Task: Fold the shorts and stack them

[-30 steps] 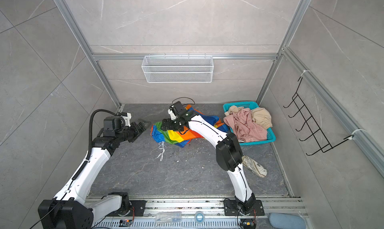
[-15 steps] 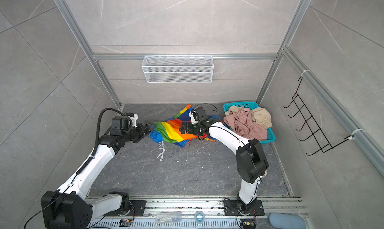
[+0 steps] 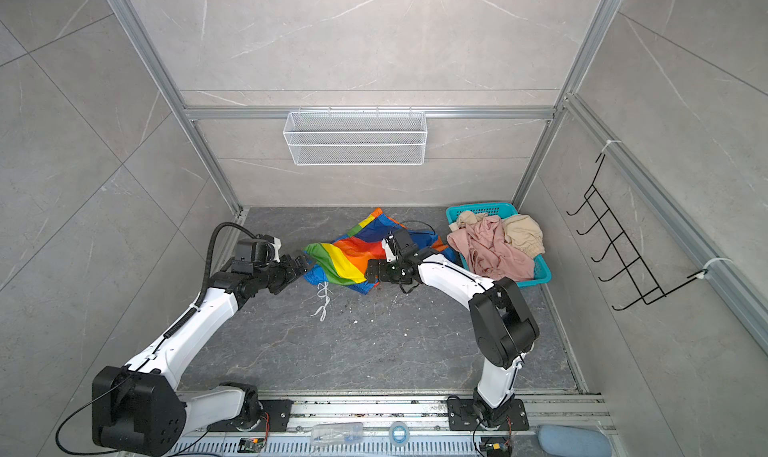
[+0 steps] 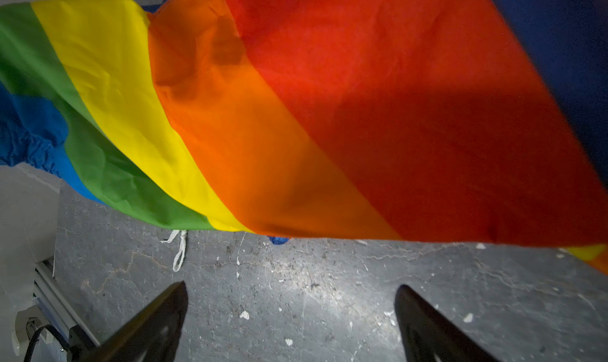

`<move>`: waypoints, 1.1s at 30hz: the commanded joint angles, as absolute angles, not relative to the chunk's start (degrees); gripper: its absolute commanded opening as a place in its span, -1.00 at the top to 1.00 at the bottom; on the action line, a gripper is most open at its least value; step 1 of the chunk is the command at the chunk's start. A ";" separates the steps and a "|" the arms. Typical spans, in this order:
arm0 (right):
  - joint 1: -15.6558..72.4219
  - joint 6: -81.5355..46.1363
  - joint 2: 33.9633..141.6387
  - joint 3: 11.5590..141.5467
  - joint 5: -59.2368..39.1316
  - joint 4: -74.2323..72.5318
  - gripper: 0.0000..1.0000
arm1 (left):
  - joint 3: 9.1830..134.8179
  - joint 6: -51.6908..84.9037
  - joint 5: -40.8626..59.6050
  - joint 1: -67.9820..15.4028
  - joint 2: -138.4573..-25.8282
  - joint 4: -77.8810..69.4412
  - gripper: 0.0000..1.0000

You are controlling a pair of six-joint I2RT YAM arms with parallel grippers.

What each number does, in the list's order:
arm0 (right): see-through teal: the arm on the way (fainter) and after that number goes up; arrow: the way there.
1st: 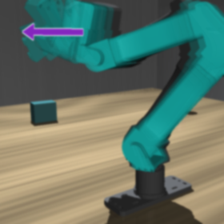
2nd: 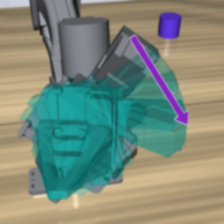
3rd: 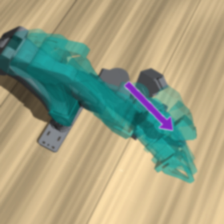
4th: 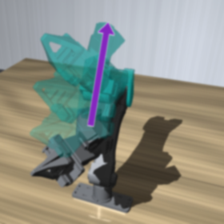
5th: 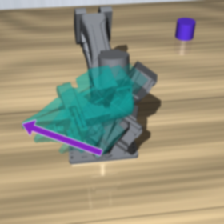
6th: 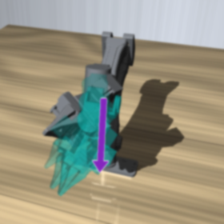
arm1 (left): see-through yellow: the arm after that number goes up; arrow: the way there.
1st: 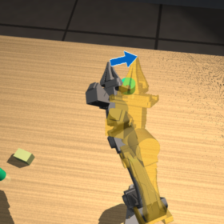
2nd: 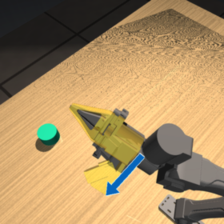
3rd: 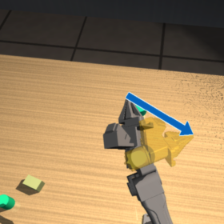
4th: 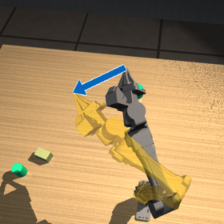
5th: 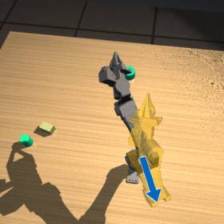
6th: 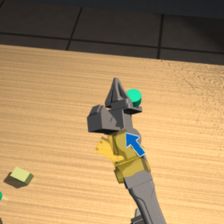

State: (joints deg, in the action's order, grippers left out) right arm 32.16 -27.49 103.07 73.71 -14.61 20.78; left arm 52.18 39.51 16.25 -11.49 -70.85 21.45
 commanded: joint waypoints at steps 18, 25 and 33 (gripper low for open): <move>27.01 -30.31 115.08 89.15 -16.79 20.53 -0.98 | 51.47 36.59 11.92 -14.99 -73.90 19.63 -0.99; 26.54 -28.50 110.96 84.10 -16.30 19.96 -0.99 | 52.42 36.99 7.44 -14.04 -78.71 14.41 -0.99; 26.15 -27.36 106.57 78.32 -16.28 18.65 -0.99 | 54.49 31.41 -2.43 -13.82 -82.26 11.77 -0.89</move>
